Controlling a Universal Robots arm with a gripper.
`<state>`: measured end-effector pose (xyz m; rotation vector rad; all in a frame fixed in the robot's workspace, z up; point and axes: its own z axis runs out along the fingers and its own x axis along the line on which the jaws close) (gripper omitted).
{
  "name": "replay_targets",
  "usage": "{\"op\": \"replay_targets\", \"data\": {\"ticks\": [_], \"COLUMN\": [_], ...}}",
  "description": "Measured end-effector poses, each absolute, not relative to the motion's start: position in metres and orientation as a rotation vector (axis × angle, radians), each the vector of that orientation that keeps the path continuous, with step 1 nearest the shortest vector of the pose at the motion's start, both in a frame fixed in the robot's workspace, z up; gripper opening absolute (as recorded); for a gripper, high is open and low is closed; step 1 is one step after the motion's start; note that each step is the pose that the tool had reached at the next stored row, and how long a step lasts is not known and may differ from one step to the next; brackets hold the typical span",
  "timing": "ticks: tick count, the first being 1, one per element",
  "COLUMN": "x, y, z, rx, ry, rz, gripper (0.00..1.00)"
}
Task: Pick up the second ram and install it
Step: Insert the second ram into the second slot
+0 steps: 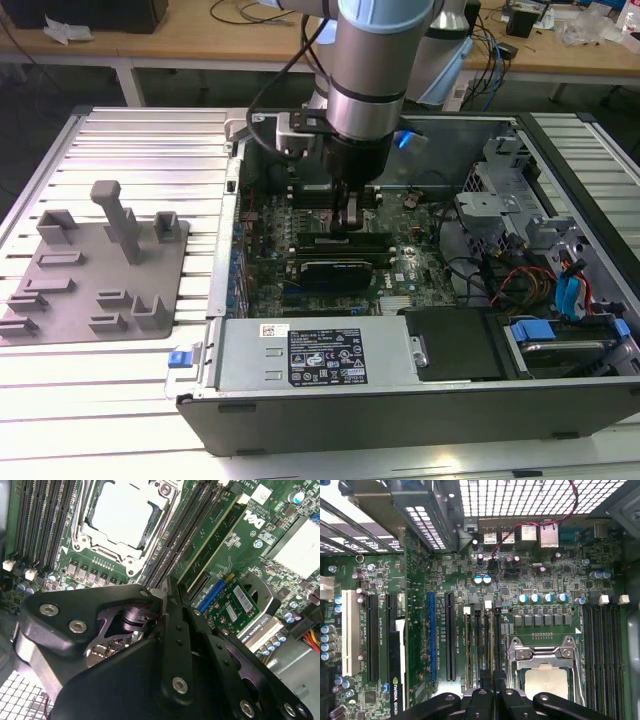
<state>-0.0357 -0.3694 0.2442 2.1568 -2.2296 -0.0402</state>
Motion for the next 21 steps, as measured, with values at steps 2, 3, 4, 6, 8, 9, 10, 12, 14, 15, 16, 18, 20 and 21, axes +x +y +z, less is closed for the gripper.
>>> {"op": "replay_targets", "data": {"ticks": [2,3,4,6,8,9,10,12,14,15,16,18,20,21], "x": [-0.0357,-0.0357,-0.0357,-0.0357,-0.0357,-0.0357,-0.0356,-0.0357,-0.0357,-0.0357,-0.0357,-0.0356,-0.0357,-0.0357], "y": [-0.3694,-0.3694,-0.3694,-0.3694,-0.3694,-0.3694,-0.3694,-0.3694,-0.3694,-0.3694,-0.3694,-0.3694,-0.3694,-0.3694], "z": [0.2423,0.2414,0.2411,0.2411,0.2407,0.2405,0.2398,0.2368,0.2367,0.2366,0.2366,0.2362,0.2361,0.2361], "rx": [2.156,2.156,2.156,2.156,2.158,2.162,2.172,2.18,2.18,2.18,2.18,2.181,2.181,2.181], "ry": [-2.231,-2.231,-2.231,-2.231,-2.23,-2.226,-2.218,-2.21,-2.21,-2.21,-2.21,-2.211,-2.212,-2.212], "rz": [-0.04,-0.04,-0.04,-0.04,-0.04,-0.039,-0.038,-0.036,-0.036,-0.036,-0.036,-0.036,-0.037,-0.037], "gripper": [0.09,0.09,0.09,0.09,0.09,0.09,0.09,0.09,0.09,0.09,0.09,0.09,0.09,0.09]}}
